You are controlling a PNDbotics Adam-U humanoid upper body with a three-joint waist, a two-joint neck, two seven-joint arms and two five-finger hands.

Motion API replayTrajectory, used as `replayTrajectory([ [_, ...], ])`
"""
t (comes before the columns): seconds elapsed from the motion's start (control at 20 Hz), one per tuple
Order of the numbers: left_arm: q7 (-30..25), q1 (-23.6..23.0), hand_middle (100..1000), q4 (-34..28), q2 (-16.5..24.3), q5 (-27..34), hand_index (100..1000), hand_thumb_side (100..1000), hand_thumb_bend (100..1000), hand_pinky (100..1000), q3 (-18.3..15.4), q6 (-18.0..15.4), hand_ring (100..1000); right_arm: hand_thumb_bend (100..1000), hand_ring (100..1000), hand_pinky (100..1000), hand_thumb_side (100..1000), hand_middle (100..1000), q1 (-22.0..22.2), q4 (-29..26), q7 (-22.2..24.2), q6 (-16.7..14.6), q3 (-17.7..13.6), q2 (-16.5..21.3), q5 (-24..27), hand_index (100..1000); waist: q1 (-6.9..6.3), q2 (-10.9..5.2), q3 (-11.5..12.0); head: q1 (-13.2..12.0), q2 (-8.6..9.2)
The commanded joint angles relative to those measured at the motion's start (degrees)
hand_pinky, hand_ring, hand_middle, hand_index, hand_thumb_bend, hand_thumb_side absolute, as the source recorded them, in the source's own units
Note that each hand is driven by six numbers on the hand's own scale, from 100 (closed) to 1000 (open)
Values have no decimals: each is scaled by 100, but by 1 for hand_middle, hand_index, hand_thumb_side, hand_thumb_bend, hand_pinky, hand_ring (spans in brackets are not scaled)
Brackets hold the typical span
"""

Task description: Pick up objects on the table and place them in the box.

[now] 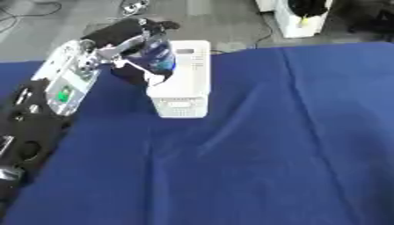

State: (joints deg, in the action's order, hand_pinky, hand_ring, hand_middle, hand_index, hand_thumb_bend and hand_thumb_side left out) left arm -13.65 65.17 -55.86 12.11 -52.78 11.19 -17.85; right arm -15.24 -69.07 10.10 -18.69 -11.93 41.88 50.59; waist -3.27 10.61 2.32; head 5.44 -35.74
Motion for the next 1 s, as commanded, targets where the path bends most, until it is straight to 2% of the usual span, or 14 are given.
replayTrajectory([
  [0.05,205,224,100,292,-53,-411,194,262,100,100,-247,-23,100,100,812,907,1000,797,-57,-58,23,-8,-38,258,-24,874,23,-91,-18,-74,-12],
  [0.3,671,294,100,702,-221,-815,196,270,100,100,-505,-107,100,100,813,907,1000,797,-69,-57,33,1,-30,249,-35,874,24,-84,-65,-97,-9],
  [0.5,982,324,100,809,-270,-906,200,289,100,100,-538,-235,100,100,813,907,1000,798,-69,-52,38,1,-26,254,-34,875,21,-94,-73,-106,0],
  [0.75,1108,374,100,889,-310,-994,204,296,100,100,-539,-309,100,100,813,907,1000,798,-81,-56,45,10,-20,260,-30,875,8,-112,-81,-111,13],
  [0.8,1144,380,100,896,-318,-1001,215,304,100,100,-542,-327,100,100,813,907,1000,798,-82,-56,45,11,-20,261,-30,875,6,-114,-83,-110,15],
  [0.85,1179,384,100,902,-322,-1011,287,278,100,100,-541,-344,100,100,813,907,1000,799,-82,-56,45,12,-20,262,-30,875,5,-116,-86,-110,16],
  [0.9,1212,388,100,904,-327,-1031,357,210,100,100,-532,-376,100,100,813,907,1000,799,-81,-55,46,13,-19,263,-31,875,3,-118,-89,-109,17],
  [0.95,1207,389,344,921,-329,-1071,526,162,100,100,-517,-407,221,100,813,907,1000,799,-81,-54,46,14,-18,264,-31,875,1,-120,-91,-109,18],
  [1.0,1111,394,576,962,-328,-1167,690,159,147,100,-492,-423,482,100,813,907,1000,799,-81,-53,47,15,-18,265,-31,875,-2,-123,-92,-109,19],
])
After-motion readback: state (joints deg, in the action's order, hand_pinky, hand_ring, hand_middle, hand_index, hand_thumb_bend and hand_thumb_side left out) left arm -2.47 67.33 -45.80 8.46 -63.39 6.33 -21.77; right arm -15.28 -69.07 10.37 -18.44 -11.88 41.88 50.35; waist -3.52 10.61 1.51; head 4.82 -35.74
